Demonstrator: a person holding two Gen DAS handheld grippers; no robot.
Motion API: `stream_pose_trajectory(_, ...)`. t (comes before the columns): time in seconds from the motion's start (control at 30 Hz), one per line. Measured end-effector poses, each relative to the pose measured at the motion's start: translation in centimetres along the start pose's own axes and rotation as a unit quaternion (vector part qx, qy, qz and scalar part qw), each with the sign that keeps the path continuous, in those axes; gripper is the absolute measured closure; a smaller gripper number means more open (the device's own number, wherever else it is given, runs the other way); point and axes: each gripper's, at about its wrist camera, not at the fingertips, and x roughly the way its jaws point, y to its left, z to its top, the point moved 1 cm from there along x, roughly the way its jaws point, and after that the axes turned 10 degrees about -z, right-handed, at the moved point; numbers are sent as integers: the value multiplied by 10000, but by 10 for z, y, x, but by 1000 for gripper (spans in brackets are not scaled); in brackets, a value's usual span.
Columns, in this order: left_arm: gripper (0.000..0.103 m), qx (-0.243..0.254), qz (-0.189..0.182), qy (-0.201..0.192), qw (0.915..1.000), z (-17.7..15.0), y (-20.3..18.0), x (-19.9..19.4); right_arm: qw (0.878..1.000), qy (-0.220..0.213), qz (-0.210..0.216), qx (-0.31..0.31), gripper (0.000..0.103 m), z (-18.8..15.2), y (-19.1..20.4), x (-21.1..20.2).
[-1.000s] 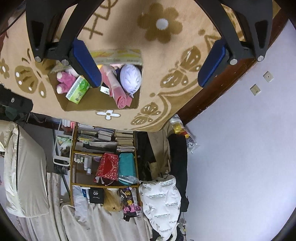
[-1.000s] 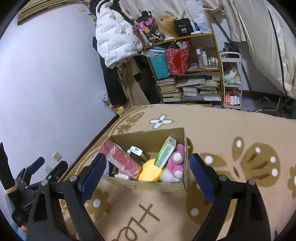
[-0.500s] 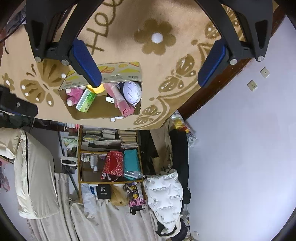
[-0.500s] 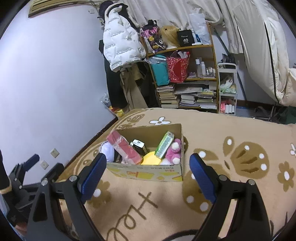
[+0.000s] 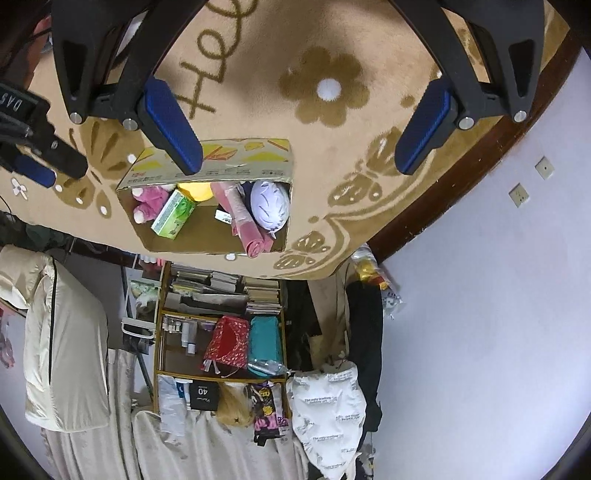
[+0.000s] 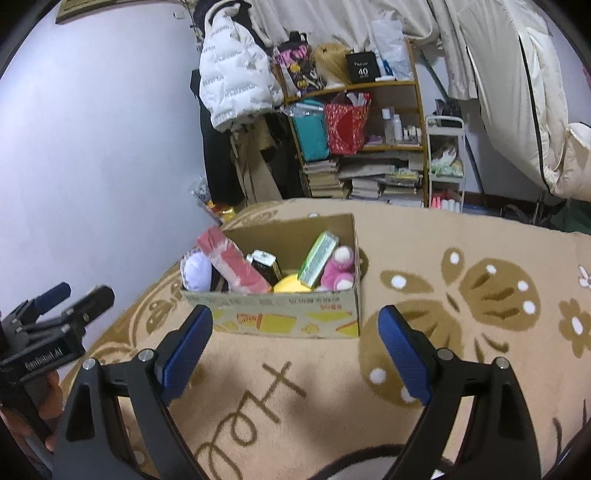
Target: Organize soft objects
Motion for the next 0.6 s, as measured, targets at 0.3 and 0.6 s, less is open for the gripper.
stream_pose_trajectory(0.3,0,35,-21,102,9999,-1,-3,8,10000,-4,-41,-27,8,-3,1,5)
stream_pose_trajectory(0.6,0,154,9,340,9993,-4,-8,21,10000,16,-76,-1,0,-3,-3,7)
